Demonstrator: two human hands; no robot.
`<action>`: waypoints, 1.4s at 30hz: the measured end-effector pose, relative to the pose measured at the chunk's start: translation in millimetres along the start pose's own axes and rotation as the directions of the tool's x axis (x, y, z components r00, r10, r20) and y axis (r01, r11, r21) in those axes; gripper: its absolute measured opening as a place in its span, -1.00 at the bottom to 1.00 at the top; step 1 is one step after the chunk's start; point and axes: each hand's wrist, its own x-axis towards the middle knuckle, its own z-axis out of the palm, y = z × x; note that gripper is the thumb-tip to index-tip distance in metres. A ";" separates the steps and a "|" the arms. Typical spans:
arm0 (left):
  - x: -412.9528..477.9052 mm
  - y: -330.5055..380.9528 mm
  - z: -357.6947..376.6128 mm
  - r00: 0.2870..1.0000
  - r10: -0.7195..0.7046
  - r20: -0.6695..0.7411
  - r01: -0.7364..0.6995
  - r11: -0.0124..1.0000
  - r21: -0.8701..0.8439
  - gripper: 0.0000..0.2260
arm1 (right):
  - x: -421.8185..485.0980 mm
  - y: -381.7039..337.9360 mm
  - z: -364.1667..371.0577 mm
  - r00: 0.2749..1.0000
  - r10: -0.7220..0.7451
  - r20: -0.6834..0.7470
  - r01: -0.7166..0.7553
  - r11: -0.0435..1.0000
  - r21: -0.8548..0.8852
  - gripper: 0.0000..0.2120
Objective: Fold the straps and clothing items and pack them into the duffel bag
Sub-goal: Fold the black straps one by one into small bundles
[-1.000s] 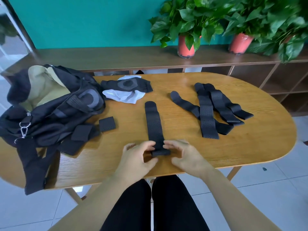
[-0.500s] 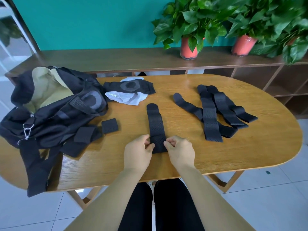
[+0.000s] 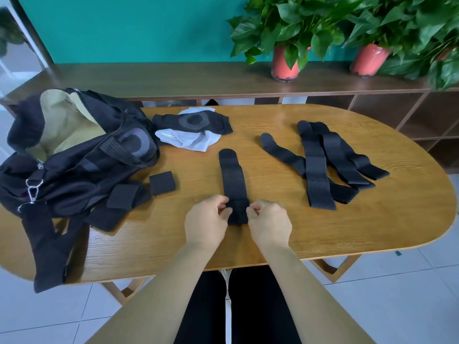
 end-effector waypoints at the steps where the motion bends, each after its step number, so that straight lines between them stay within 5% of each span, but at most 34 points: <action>1: 0.7 0.3 0.0 1.000 0.000 0.008 -0.001 1.000 0.005 -0.75 | 0.8 -0.4 0.3 1.000 0.003 0.004 -0.003 1.000 0.000 -0.83; 10: 0.8 -1.1 0.4 0.995 0.072 0.067 -0.082 0.982 0.168 -0.73 | -6.7 -0.6 3.0 0.995 -0.044 -0.089 0.037 0.996 -0.081 -0.81; 16: -0.9 -8.6 -6.6 0.925 0.301 0.232 -0.370 0.852 0.371 -0.69 | -10.1 18.1 6.0 0.919 -0.352 -0.177 0.338 0.935 -0.106 -0.74; 20: -0.8 -15.7 -21.8 0.839 0.385 0.386 -0.522 0.770 0.366 -0.55 | -20.7 38.2 -5.0 0.820 -0.569 0.066 0.573 0.817 -0.067 -0.51; 24: -11.2 -19.7 -32.9 0.790 0.445 0.421 -0.585 0.752 0.303 -0.50 | -23.0 48.3 -13.0 0.778 -0.625 0.064 0.627 0.779 -0.014 -0.60; 26: -15.5 -23.9 -31.6 0.808 0.438 0.395 -0.555 0.790 0.259 -0.58 | -23.4 49.0 -13.3 0.797 -0.603 0.024 0.601 0.797 0.060 -0.67; 29: -14.3 -18.9 -28.9 0.900 0.314 0.302 -0.378 0.908 0.180 -0.91 | -18.7 39.6 -11.8 0.919 -0.394 0.026 0.378 0.895 0.236 -0.75; 35: -10.1 -6.7 -11.8 0.987 0.103 0.120 -0.122 0.979 0.164 -0.59 | -6.7 15.7 6.2 0.979 -0.177 -0.104 0.195 0.959 0.204 -0.87; 42: -8.1 5.1 -0.9 0.998 0.057 0.031 -0.063 0.969 0.241 -0.83 | -2.9 4.5 21.2 0.961 -0.184 -0.206 0.192 0.981 0.021 -0.76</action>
